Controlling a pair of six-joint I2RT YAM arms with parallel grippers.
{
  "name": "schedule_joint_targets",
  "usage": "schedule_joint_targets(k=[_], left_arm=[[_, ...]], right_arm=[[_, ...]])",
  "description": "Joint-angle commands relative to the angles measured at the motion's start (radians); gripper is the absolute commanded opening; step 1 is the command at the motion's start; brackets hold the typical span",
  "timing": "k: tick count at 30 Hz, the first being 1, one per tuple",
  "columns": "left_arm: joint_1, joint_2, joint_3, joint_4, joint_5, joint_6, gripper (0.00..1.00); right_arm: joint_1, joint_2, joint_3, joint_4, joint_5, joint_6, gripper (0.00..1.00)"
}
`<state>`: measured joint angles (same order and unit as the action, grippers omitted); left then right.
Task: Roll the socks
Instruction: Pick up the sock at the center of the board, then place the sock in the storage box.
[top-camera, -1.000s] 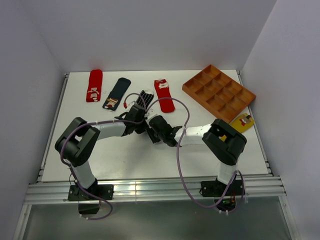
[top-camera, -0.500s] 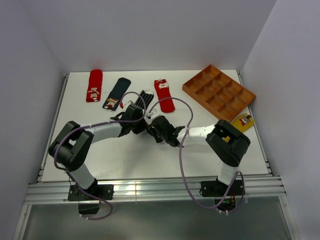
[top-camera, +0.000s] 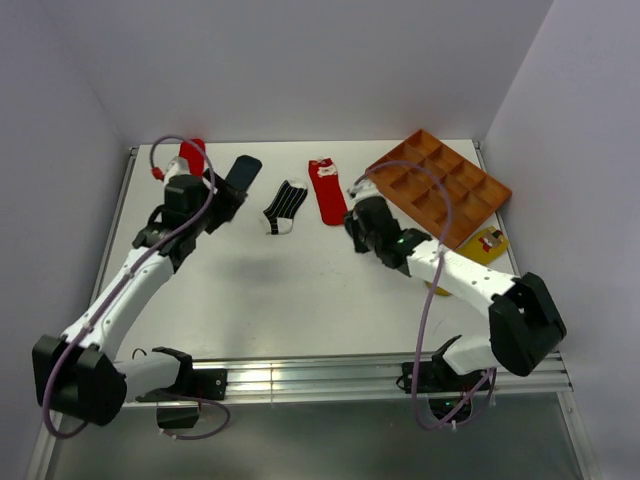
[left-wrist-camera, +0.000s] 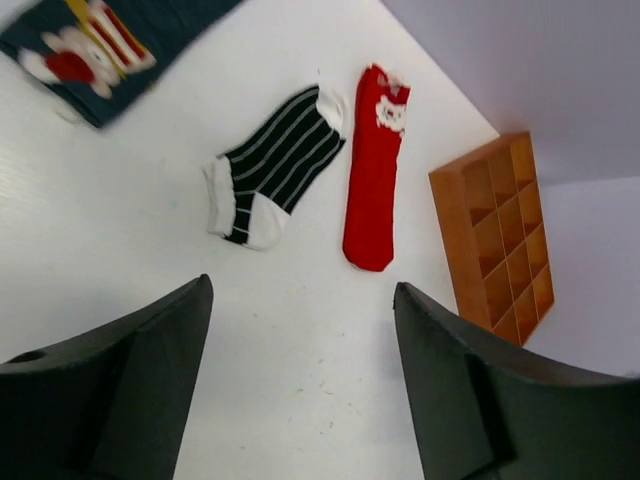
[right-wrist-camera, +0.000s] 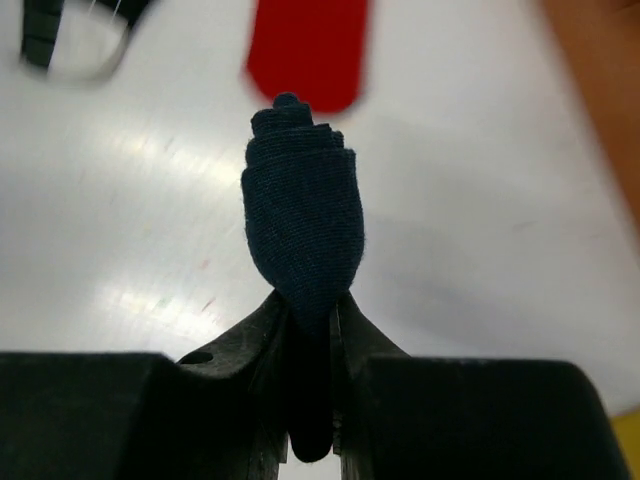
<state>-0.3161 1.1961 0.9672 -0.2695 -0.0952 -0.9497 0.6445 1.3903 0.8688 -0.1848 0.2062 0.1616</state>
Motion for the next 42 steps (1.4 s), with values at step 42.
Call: schedule_joint_targets(k=[42], left_arm=[[-0.047,-0.294,-0.088,-0.116,-0.38,0.528,0.81]], right_arm=[[-0.999,0.496,0.559,-0.203,-0.292,-0.499,0.0]])
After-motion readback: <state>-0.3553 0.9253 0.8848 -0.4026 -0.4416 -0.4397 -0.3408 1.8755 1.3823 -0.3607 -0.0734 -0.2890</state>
